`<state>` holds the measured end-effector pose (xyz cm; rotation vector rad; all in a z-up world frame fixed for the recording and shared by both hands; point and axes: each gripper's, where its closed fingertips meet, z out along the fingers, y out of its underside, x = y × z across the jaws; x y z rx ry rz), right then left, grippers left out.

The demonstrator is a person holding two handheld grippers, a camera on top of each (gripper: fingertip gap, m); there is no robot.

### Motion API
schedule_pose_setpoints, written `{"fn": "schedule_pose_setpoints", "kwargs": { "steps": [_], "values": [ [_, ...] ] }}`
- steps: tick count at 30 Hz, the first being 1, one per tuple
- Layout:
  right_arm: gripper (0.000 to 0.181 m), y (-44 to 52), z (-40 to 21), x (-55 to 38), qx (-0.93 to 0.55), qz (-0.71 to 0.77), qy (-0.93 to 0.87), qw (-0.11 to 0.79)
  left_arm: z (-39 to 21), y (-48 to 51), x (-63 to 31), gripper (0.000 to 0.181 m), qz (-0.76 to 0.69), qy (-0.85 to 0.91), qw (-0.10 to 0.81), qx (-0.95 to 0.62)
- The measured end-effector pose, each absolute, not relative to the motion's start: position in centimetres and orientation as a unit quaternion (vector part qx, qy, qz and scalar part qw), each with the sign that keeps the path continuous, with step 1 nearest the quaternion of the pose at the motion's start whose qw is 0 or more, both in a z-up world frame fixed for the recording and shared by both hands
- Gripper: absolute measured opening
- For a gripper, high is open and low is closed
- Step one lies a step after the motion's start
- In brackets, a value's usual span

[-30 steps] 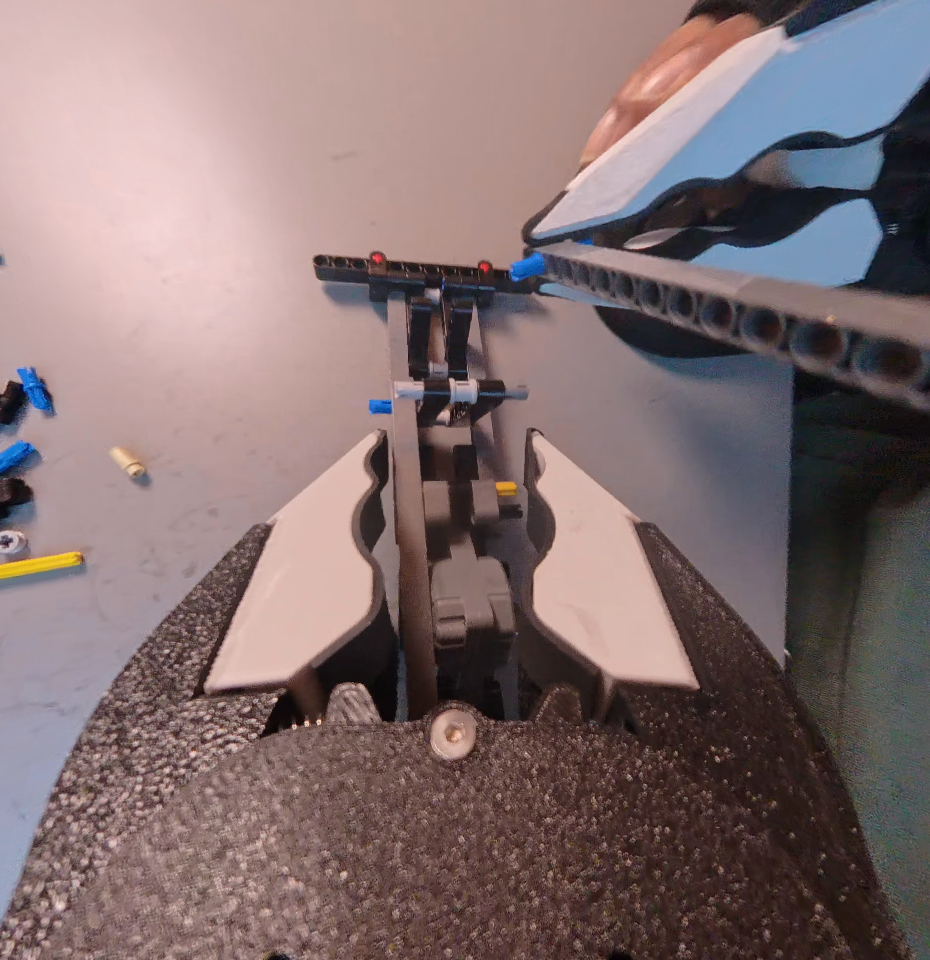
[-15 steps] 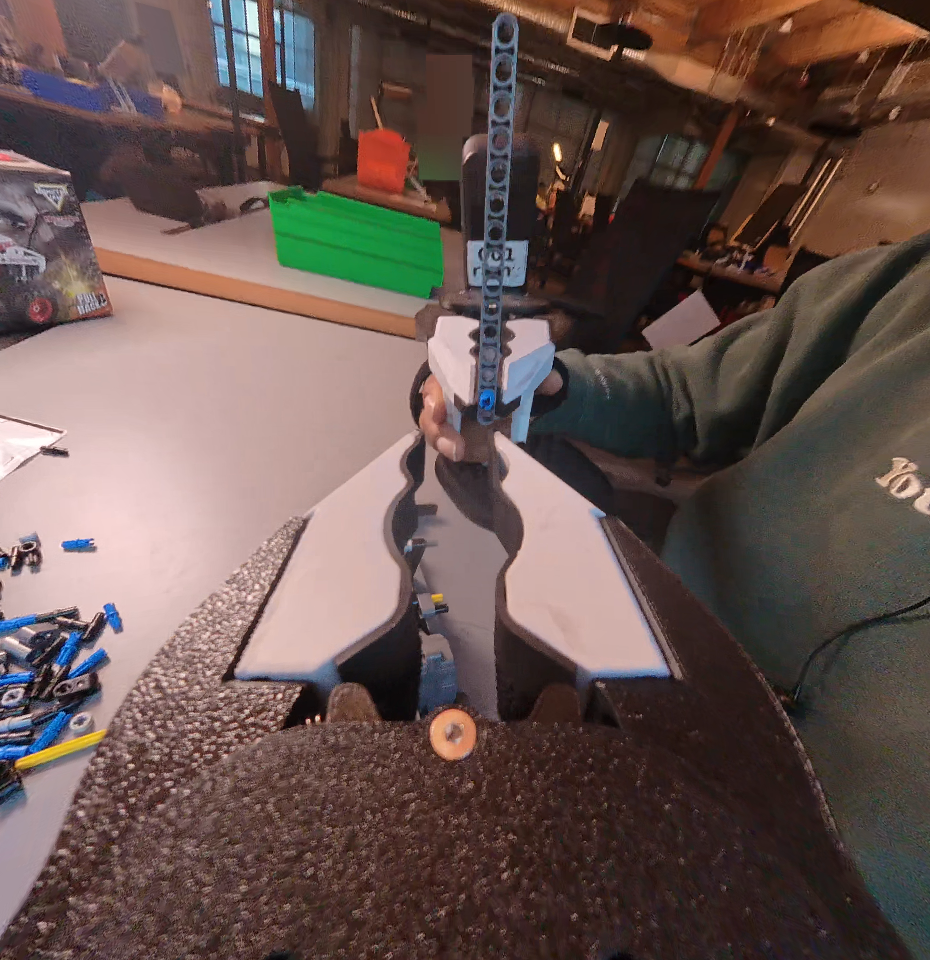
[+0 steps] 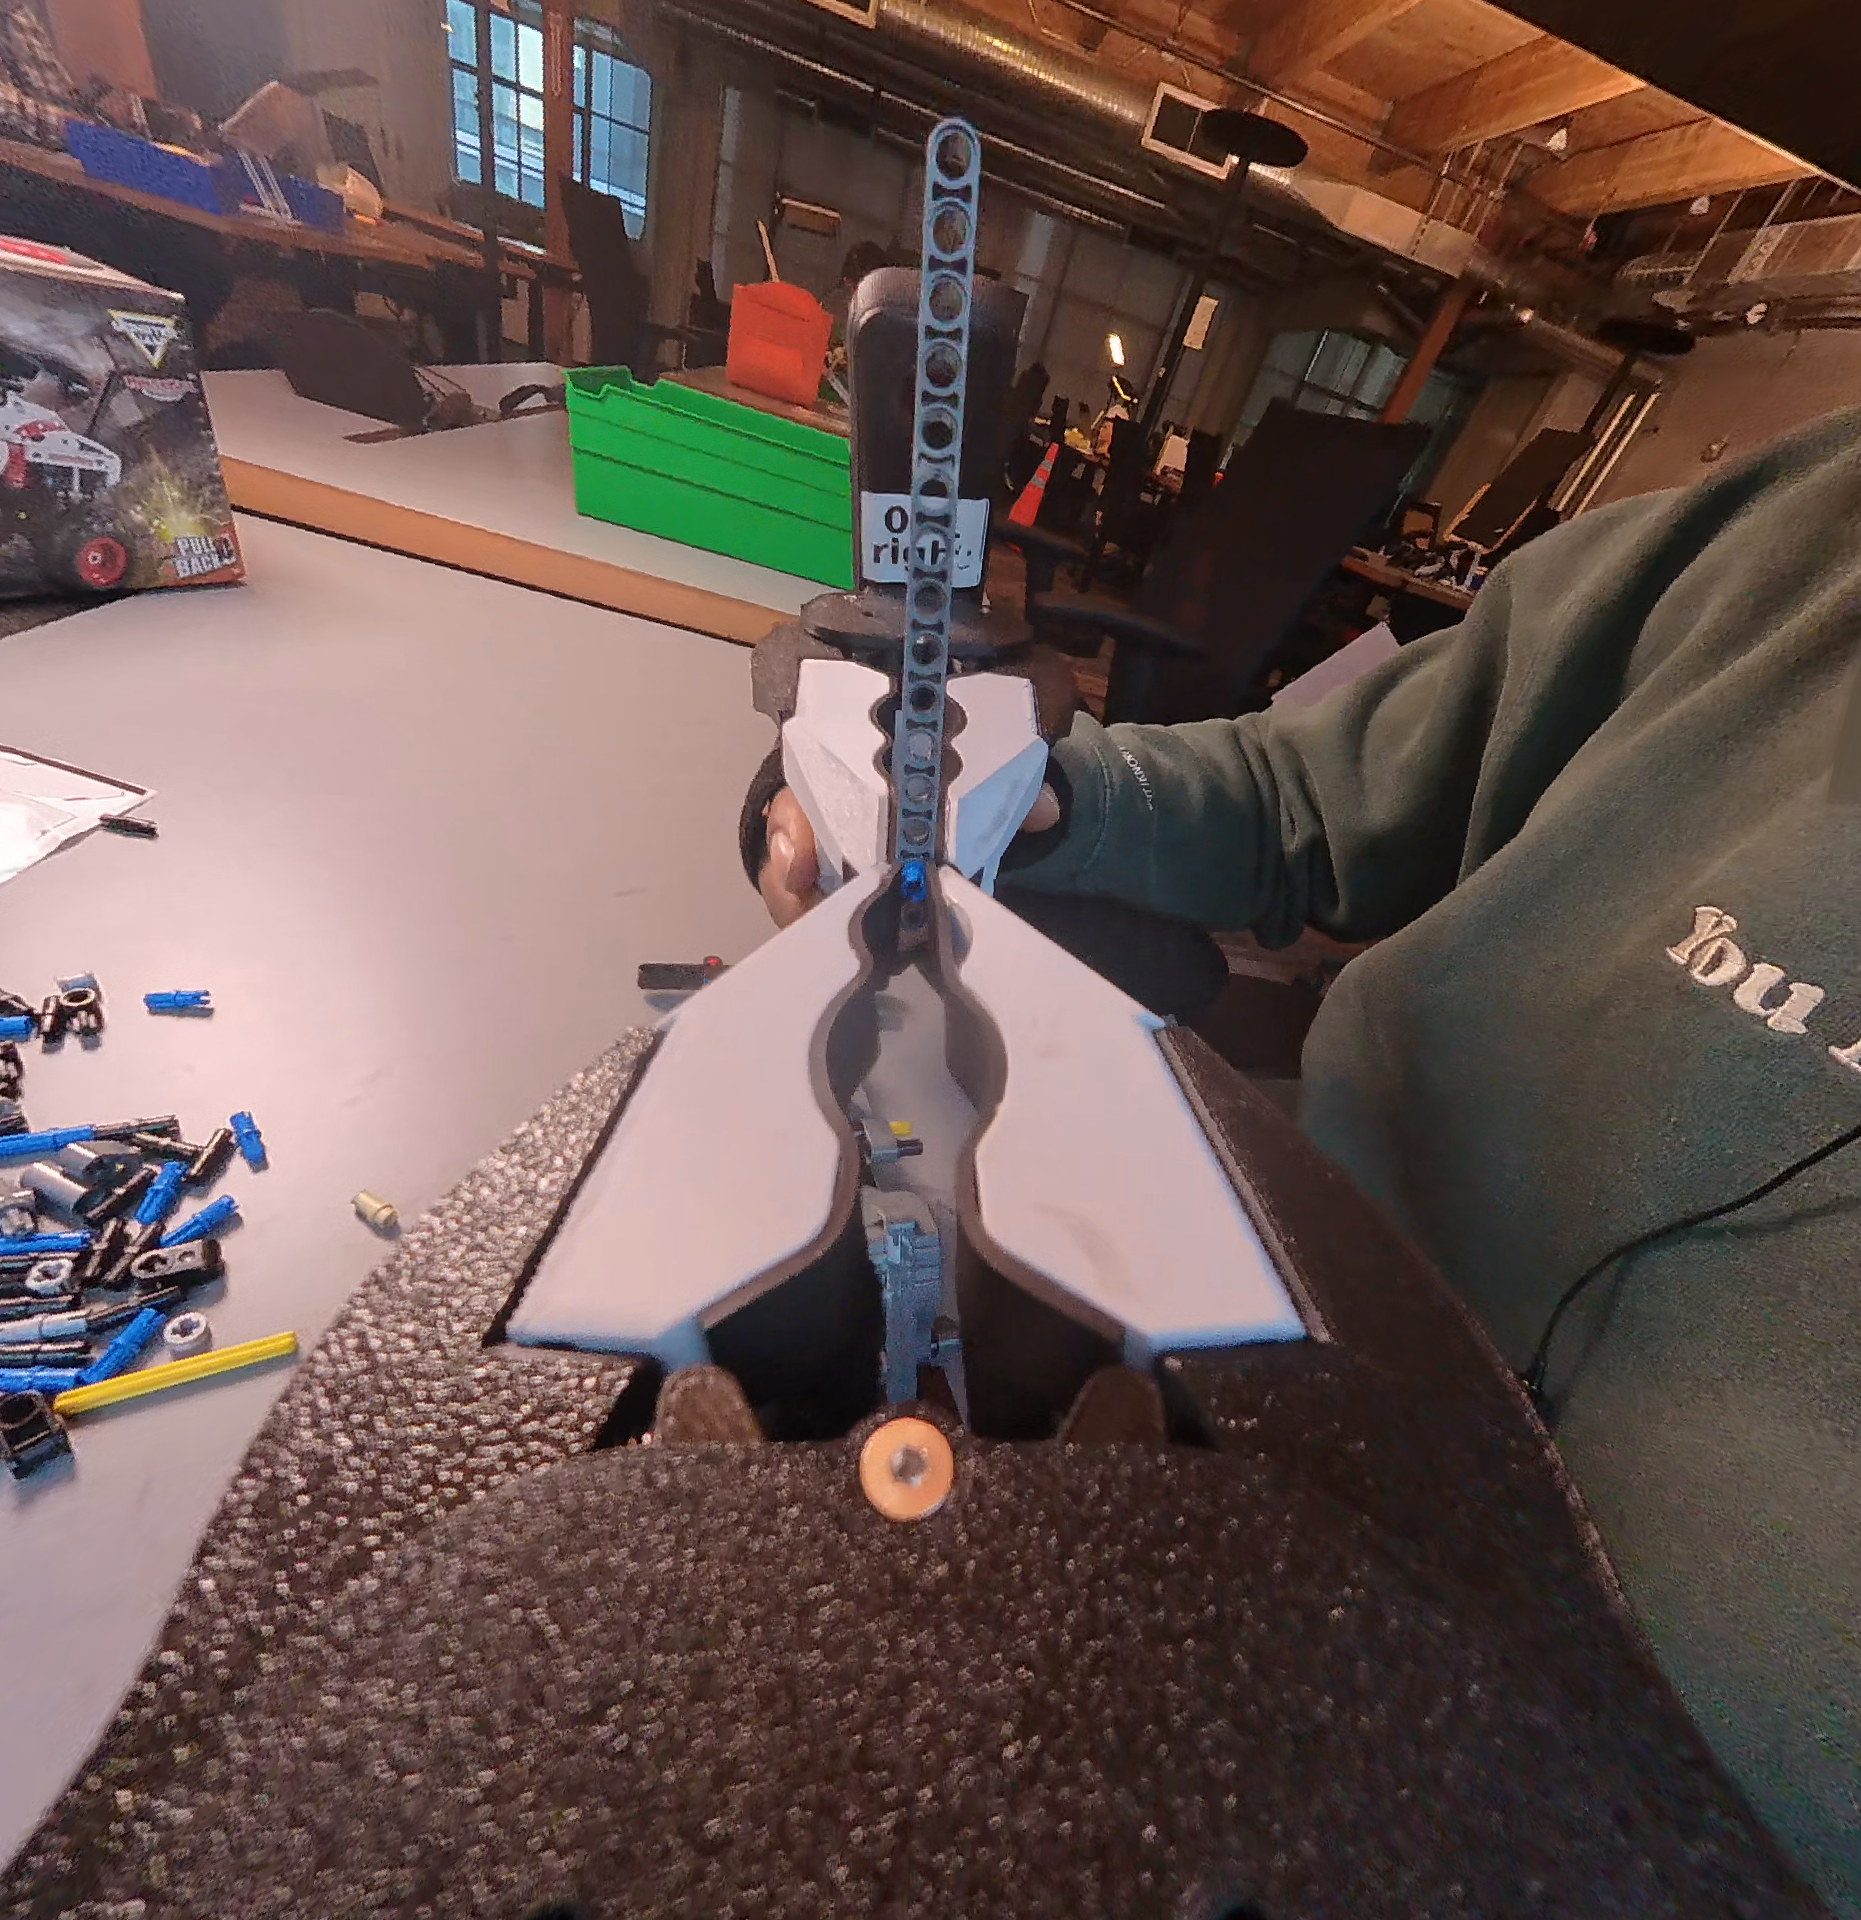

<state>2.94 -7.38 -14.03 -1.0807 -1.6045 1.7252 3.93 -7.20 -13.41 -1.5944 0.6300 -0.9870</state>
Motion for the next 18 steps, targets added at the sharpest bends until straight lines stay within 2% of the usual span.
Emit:
{"fn": "schedule_pose_setpoints", "kwargs": {
  "steps": [11, 14, 18],
  "values": [
    [0.006, -6.5, -14.0, 4.0, -0.381, 0.657, -0.588, 0.279, -13.7, -7.0, 4.4, 0.003, -0.417, 0.271, 0.538, -0.681],
    [0.006, -2.8, -12.8, 5.5, -0.403, 0.676, -0.538, 0.302, -12.1, -6.8, 0.8, 0.003, -0.412, 0.231, 0.571, -0.672],
    [0.006, -0.8, -12.2, 5.7, -0.419, 0.666, -0.517, 0.337, -13.2, -5.6, -1.6, 0.003, -0.375, 0.197, 0.58, -0.696]
  ]
}}
